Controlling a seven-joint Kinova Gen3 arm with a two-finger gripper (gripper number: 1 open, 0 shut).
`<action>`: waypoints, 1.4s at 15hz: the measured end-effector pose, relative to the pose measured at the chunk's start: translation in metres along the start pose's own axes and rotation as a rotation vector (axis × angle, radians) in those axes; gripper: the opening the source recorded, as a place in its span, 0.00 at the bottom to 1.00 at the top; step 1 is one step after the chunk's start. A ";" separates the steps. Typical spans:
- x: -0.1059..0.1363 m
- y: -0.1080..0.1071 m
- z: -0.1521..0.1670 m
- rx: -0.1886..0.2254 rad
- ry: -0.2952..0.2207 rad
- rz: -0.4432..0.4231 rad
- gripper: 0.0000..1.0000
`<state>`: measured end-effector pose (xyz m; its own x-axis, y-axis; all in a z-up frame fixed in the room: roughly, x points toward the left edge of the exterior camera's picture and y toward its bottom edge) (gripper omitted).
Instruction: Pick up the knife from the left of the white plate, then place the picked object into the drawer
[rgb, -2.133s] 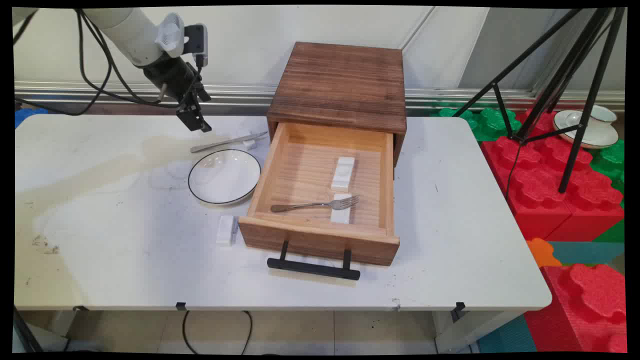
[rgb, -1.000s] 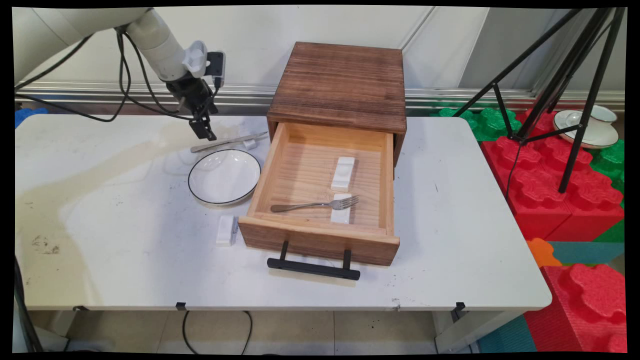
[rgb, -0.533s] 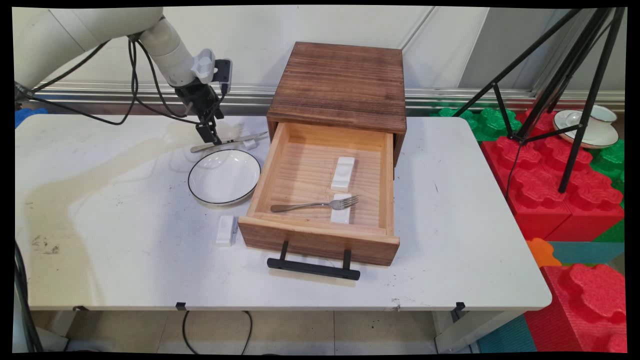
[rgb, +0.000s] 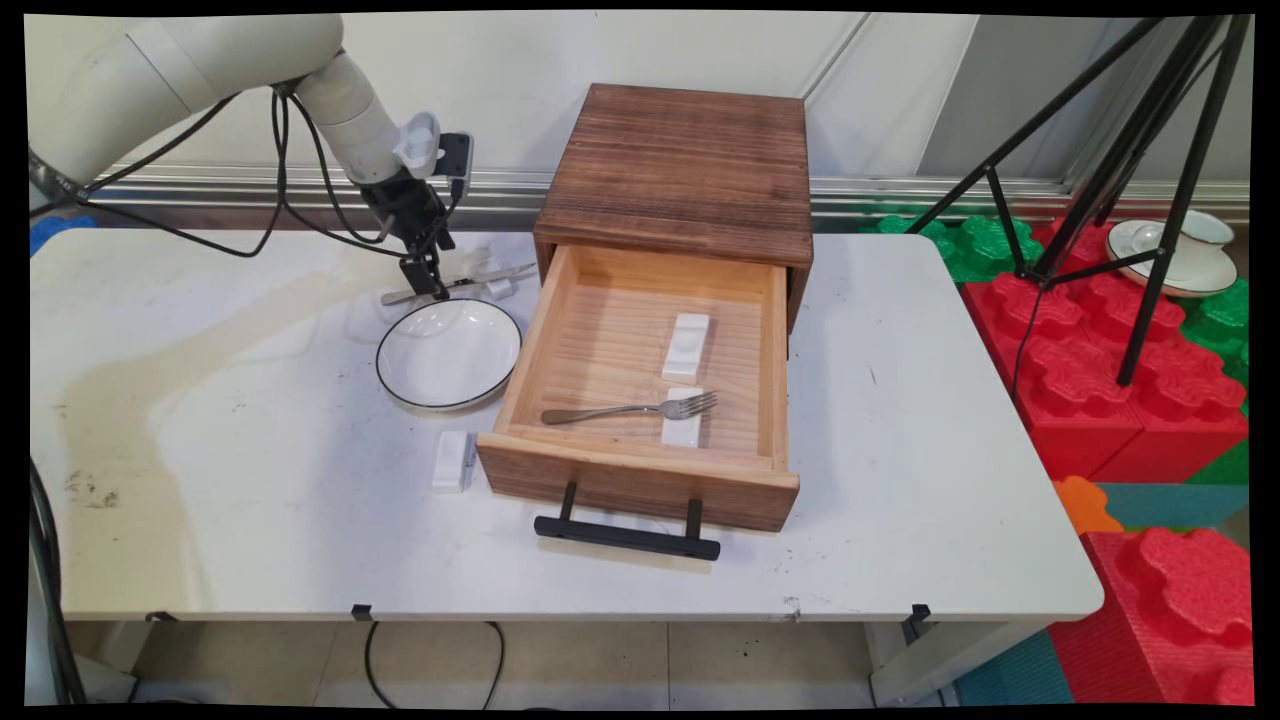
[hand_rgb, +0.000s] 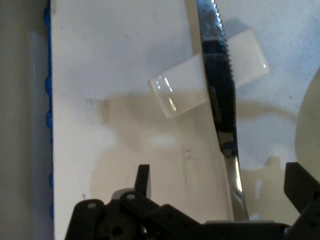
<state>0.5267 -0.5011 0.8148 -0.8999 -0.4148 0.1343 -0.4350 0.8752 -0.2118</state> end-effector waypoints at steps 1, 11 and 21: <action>0.000 0.000 0.002 -0.004 0.002 0.000 1.00; 0.000 -0.001 0.011 -0.029 0.015 -0.008 0.00; -0.004 0.004 -0.005 -0.018 0.019 -0.020 0.00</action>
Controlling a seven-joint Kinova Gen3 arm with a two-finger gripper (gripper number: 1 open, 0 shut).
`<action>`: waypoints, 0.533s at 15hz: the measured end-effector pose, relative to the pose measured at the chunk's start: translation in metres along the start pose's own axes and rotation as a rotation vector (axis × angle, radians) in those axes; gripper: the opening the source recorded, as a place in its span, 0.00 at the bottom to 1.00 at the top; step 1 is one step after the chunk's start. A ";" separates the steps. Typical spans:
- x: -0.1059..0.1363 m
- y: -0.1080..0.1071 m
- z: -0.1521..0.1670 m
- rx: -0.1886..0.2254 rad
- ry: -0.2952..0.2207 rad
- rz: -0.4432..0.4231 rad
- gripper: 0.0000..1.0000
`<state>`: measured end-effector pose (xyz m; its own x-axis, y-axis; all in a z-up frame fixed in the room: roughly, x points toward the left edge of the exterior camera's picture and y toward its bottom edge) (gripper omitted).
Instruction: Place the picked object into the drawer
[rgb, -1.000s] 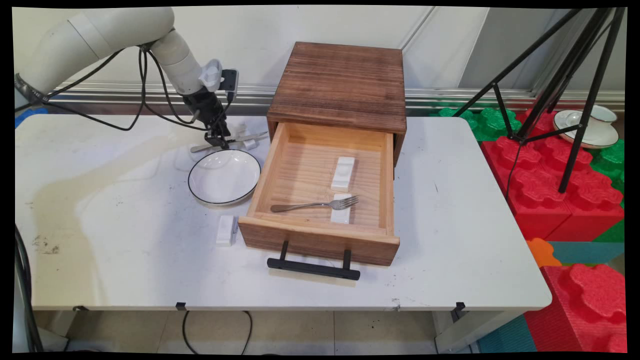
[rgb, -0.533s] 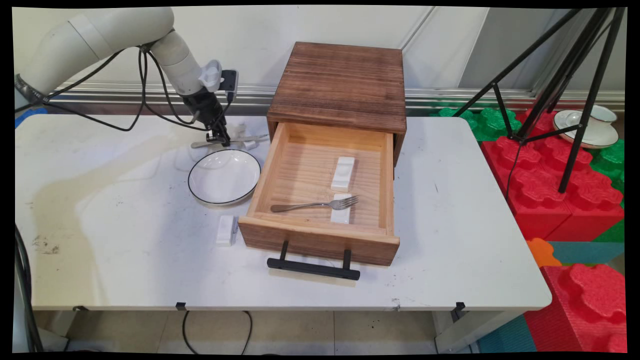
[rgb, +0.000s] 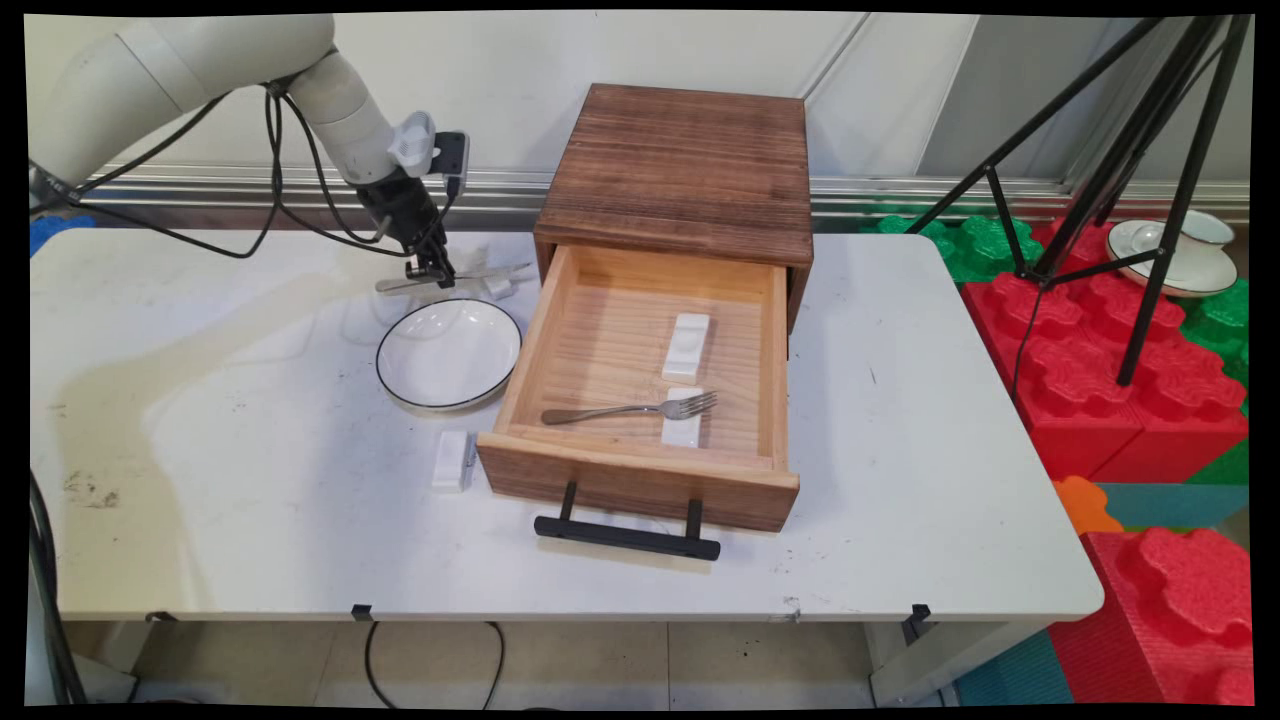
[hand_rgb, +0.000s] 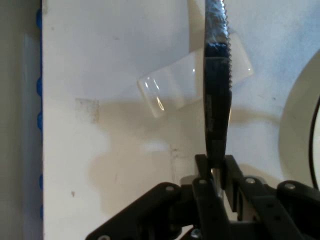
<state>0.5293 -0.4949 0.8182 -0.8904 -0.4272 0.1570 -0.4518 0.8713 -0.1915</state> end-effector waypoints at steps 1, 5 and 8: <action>0.000 0.001 -0.003 0.003 0.001 0.003 0.00; -0.006 0.008 -0.020 0.011 -0.001 0.011 0.00; -0.011 0.014 -0.033 0.015 -0.002 0.018 0.00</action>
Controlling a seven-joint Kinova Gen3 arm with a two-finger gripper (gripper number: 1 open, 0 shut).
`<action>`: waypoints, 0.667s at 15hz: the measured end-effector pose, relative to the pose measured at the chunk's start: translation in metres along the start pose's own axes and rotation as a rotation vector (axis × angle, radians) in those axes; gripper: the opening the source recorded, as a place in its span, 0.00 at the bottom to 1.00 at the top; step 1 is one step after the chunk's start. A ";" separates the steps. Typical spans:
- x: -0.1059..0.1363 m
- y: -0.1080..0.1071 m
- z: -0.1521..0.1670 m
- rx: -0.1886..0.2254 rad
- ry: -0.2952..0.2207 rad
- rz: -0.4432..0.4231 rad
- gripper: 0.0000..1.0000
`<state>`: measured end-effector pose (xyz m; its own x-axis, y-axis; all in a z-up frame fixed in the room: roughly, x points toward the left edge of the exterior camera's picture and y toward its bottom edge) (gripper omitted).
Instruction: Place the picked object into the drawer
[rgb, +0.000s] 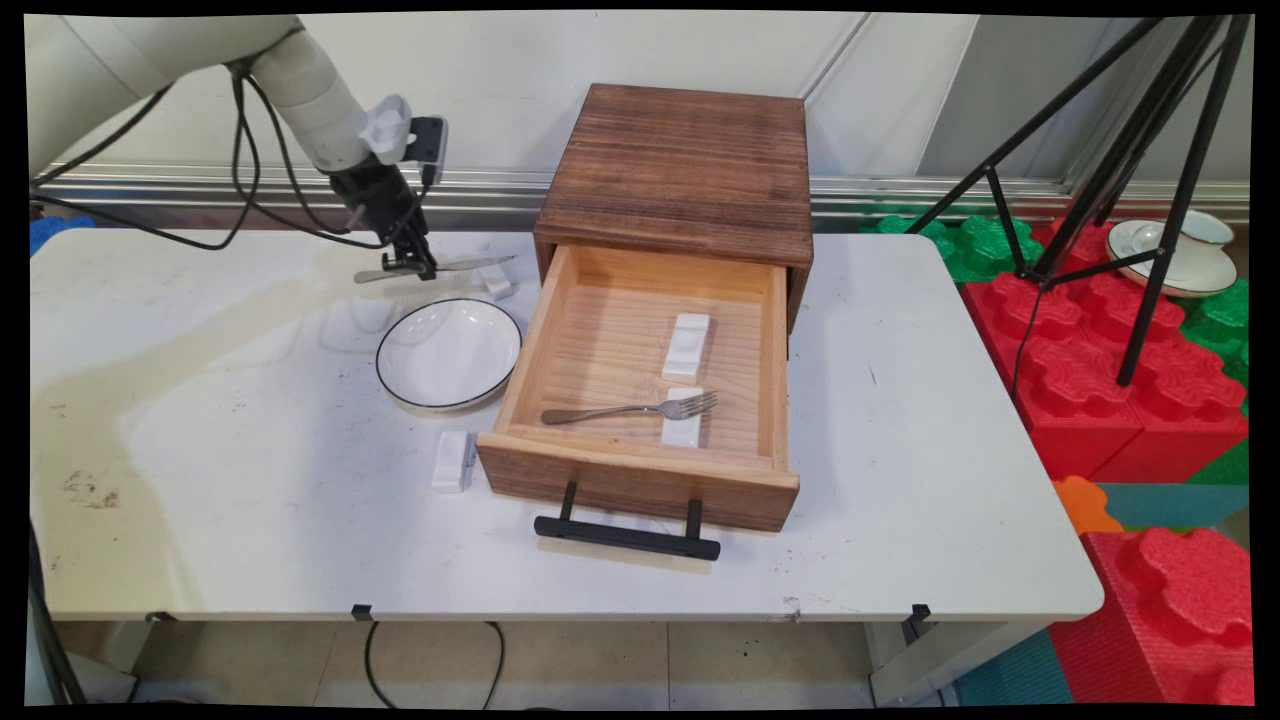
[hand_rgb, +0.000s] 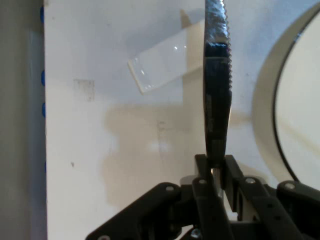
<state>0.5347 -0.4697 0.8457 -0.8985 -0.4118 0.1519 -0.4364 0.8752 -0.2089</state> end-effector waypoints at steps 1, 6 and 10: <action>-0.001 0.002 -0.004 0.001 0.000 0.002 0.00; -0.009 0.018 -0.029 0.003 0.006 0.016 0.00; -0.012 0.034 -0.051 0.002 0.023 0.023 0.00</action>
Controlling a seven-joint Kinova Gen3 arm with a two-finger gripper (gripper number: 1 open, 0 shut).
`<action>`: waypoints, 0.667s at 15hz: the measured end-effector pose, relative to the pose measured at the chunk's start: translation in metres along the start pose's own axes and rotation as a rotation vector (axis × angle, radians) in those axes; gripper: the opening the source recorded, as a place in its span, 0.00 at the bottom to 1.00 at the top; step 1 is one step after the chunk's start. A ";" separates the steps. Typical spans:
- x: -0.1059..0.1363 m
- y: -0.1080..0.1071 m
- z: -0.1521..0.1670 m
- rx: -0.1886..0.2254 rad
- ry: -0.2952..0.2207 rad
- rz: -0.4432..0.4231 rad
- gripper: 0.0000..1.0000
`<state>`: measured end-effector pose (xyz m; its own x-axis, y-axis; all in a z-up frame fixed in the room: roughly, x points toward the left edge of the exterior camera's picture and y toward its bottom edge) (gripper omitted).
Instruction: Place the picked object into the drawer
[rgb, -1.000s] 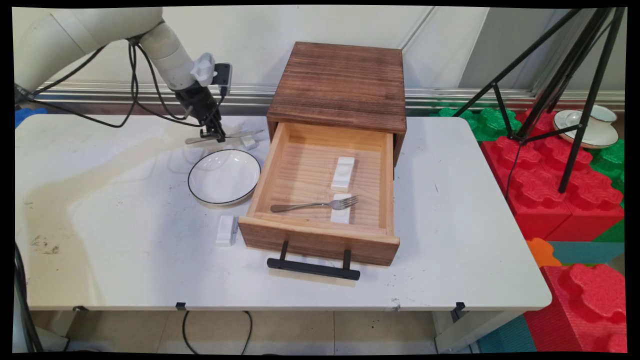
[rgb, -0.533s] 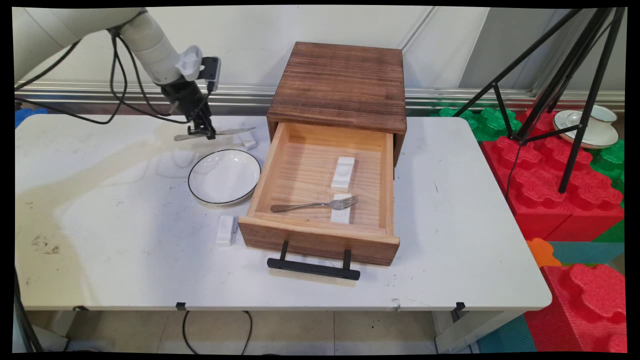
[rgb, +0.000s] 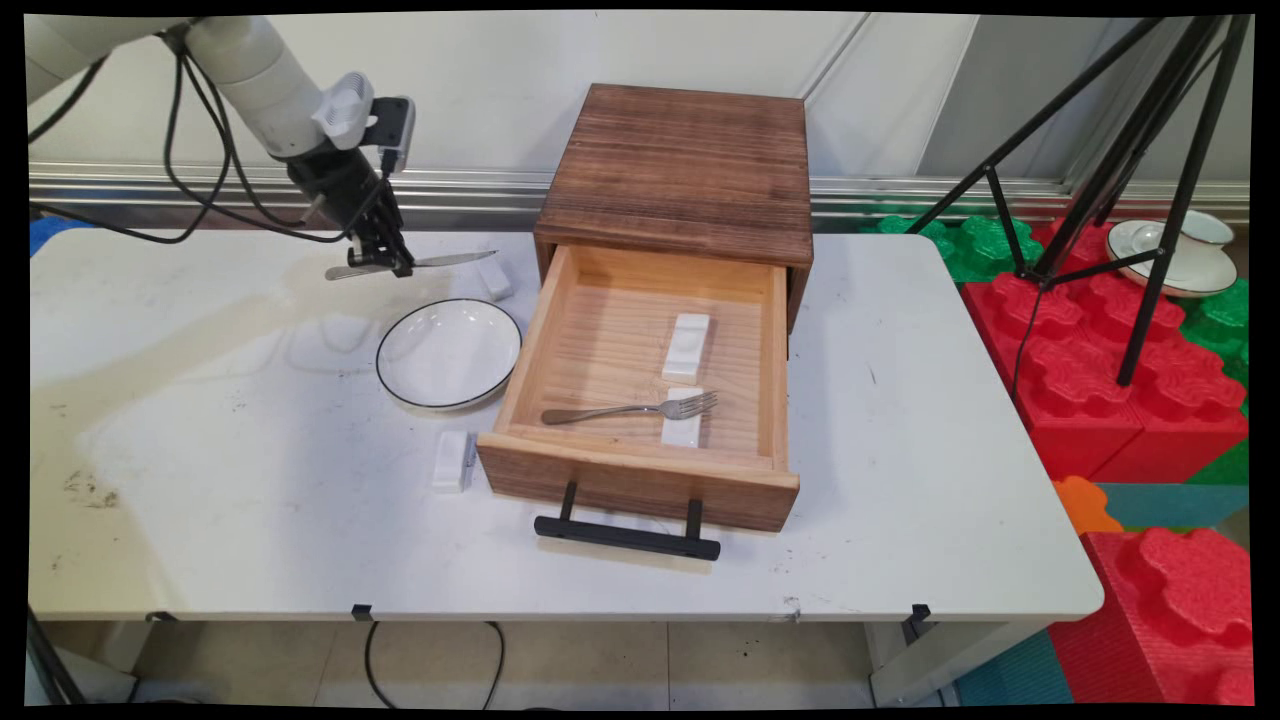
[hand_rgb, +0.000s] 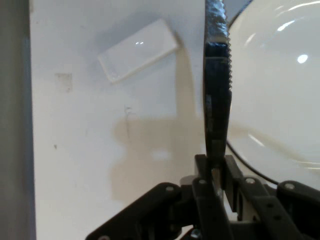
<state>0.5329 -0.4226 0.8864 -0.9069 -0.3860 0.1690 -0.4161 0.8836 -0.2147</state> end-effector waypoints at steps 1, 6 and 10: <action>0.000 0.003 -0.003 -0.001 0.003 0.001 0.00; 0.003 0.018 -0.026 -0.004 0.033 0.001 0.00; 0.010 0.033 -0.047 -0.011 0.076 -0.003 0.00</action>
<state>0.5134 -0.3850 0.9265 -0.8978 -0.3680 0.2419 -0.4178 0.8854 -0.2039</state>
